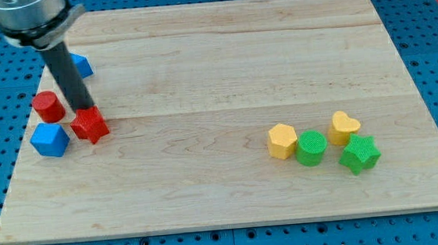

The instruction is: Push the red star diagonally to the yellow hexagon

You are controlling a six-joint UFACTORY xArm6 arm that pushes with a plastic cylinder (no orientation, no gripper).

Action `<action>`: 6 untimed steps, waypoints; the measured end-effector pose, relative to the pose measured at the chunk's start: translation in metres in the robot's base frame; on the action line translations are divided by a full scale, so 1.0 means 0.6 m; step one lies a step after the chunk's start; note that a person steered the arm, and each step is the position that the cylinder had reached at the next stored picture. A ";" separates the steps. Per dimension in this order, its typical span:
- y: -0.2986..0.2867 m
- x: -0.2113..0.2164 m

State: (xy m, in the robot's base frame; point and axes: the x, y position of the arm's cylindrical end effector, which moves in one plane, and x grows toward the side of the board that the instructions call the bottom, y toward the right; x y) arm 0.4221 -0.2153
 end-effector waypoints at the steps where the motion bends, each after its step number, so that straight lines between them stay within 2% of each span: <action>1: -0.002 0.024; 2: 0.146 0.065; 3: 0.223 0.072; 4: 0.127 0.040; 5: 0.088 0.104; 6: 0.133 0.155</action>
